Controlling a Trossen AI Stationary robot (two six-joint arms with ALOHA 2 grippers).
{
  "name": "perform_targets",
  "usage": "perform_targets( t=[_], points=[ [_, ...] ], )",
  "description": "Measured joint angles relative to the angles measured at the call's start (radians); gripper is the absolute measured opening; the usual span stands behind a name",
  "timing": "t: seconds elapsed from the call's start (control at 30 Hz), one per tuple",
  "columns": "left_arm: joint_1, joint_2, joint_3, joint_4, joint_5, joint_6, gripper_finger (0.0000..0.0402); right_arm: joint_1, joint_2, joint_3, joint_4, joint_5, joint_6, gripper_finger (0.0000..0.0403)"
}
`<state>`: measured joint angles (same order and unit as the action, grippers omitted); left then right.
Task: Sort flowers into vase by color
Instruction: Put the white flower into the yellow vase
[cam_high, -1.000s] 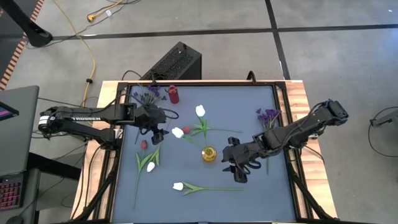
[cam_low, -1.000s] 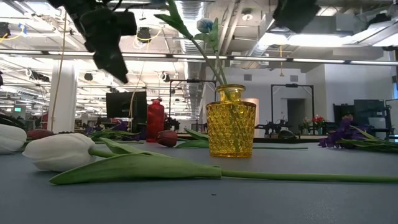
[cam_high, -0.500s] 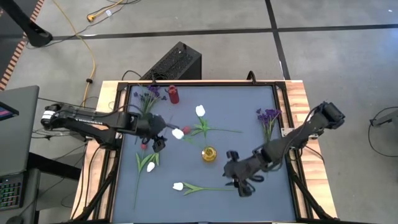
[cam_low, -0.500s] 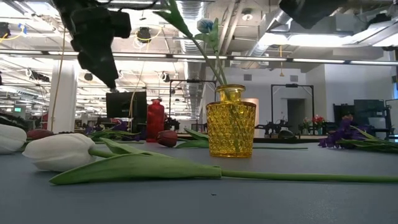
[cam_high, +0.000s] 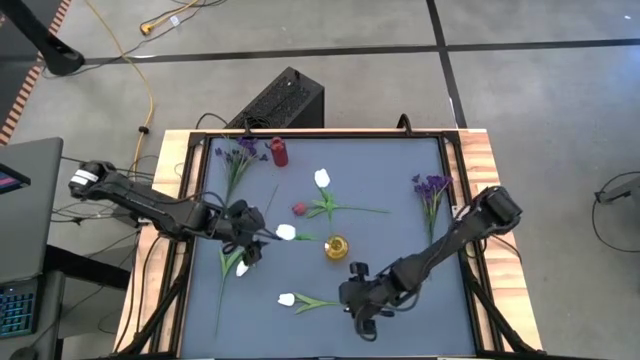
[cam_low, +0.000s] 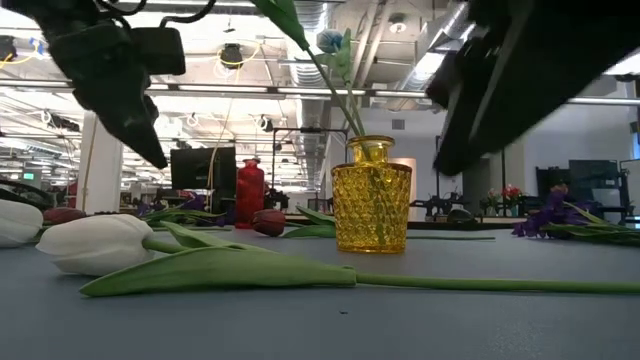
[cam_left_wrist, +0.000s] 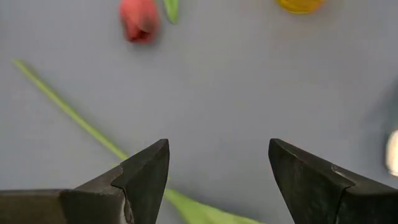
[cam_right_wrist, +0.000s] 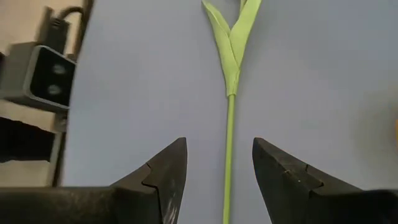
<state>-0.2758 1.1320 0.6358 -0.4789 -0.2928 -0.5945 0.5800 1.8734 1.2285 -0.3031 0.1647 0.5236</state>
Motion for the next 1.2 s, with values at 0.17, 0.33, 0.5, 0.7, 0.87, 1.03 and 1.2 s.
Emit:
perform_targets(
  t=[0.17,0.33,0.5,0.7,0.87,1.03,1.2],
  points=[
    [-0.043,0.0,-0.037,0.098,0.008,-0.011,0.0263,-0.011,0.107,0.059,-0.002,0.046,0.002,0.0204],
    [-0.065,0.0,-0.037,0.111,0.007,-0.02,0.0263,-0.026,0.179,0.124,0.004,0.089,0.007,0.0186],
    [-0.075,0.0,-0.037,0.112,0.008,-0.034,0.0263,-0.04,0.226,0.168,0.007,0.076,0.026,0.0166],
    [-0.075,0.0,-0.037,0.113,-0.002,-0.034,0.0263,-0.031,0.226,0.157,-0.005,0.086,0.081,0.0146],
    [-0.075,0.0,-0.037,0.113,-0.009,-0.031,0.0263,-0.005,0.239,0.158,-0.028,0.109,0.089,0.0119],
    [-0.075,0.0,-0.037,0.114,-0.034,-0.031,0.0263,0.029,0.26,0.162,-0.04,0.141,0.095,0.0086],
    [-0.074,0.0,-0.037,0.118,-0.038,-0.031,0.0263,0.053,0.267,0.161,-0.045,0.157,0.109,0.0028]
  ],
)
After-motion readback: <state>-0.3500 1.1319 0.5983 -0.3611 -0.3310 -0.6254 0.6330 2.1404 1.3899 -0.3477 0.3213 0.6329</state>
